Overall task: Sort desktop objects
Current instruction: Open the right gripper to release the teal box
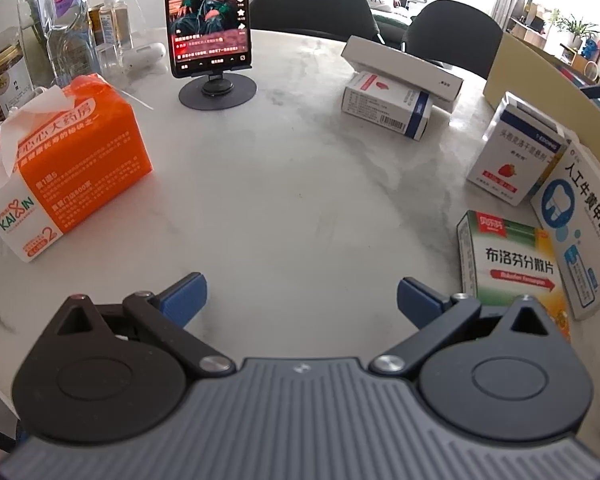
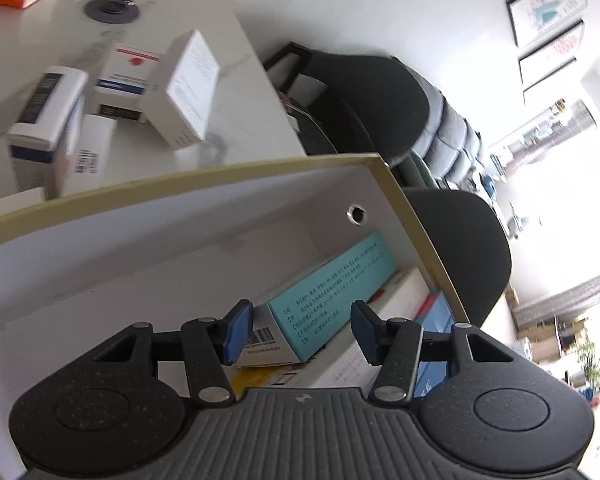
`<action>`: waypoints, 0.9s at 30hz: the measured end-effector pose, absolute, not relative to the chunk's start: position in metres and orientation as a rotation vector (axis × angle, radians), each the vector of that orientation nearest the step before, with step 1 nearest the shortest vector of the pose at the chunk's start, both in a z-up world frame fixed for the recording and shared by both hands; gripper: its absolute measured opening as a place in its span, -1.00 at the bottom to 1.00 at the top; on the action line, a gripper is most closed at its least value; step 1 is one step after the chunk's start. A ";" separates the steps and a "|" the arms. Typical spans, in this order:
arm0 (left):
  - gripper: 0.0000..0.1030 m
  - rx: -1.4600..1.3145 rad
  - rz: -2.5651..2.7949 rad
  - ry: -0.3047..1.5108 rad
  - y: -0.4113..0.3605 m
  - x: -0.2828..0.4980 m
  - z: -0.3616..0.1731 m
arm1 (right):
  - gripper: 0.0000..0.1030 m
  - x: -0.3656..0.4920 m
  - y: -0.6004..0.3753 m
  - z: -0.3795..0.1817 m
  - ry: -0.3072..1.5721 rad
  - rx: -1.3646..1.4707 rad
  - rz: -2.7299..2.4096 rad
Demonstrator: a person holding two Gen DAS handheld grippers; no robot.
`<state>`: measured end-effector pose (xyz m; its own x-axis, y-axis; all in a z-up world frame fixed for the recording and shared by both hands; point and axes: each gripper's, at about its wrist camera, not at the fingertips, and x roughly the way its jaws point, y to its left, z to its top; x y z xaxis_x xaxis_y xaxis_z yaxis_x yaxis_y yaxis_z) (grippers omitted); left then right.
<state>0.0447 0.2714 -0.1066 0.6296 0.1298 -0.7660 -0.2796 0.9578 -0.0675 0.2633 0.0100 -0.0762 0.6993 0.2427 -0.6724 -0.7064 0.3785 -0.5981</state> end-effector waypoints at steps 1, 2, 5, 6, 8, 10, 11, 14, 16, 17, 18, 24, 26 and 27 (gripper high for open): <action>1.00 -0.187 0.236 0.859 0.272 0.045 -0.106 | 0.11 0.264 0.010 -0.076 0.535 -1.004 0.640; 1.00 -0.187 0.236 0.858 0.272 0.045 -0.106 | 0.11 0.264 0.011 -0.076 0.539 -0.999 0.635; 1.00 -0.185 0.233 0.854 0.272 0.044 -0.105 | 0.12 0.261 0.013 -0.076 0.545 -1.001 0.624; 1.00 -0.184 0.233 0.852 0.273 0.044 -0.104 | 0.12 0.260 0.013 -0.075 0.547 -0.997 0.627; 1.00 -0.184 0.234 0.849 0.273 0.043 -0.103 | 0.14 0.259 0.010 -0.071 0.551 -0.969 0.633; 1.00 -0.186 0.235 0.844 0.274 0.042 -0.101 | 0.20 0.257 0.007 -0.066 0.554 -0.929 0.634; 1.00 -0.186 0.235 0.842 0.274 0.041 -0.101 | 0.22 0.256 0.004 -0.063 0.558 -0.905 0.631; 1.00 -0.187 0.233 0.836 0.275 0.039 -0.099 | 0.36 0.252 -0.003 -0.056 0.562 -0.837 0.613; 1.00 -0.186 0.231 0.833 0.274 0.038 -0.098 | 0.43 0.248 -0.009 -0.051 0.559 -0.796 0.598; 1.00 -0.186 0.230 0.831 0.275 0.038 -0.097 | 0.46 0.246 -0.012 -0.048 0.556 -0.775 0.594; 1.00 -0.186 0.228 0.829 0.275 0.037 -0.096 | 0.51 0.243 -0.016 -0.045 0.552 -0.750 0.589; 1.00 -0.187 0.193 0.820 0.272 0.045 -0.090 | 0.62 0.223 -0.040 -0.028 0.512 -0.601 0.556; 1.00 -0.200 0.165 0.817 0.270 0.049 -0.088 | 0.66 0.215 -0.048 -0.024 0.490 -0.558 0.554; 1.00 -0.205 0.153 0.816 0.269 0.051 -0.087 | 0.66 0.211 -0.052 -0.023 0.477 -0.533 0.553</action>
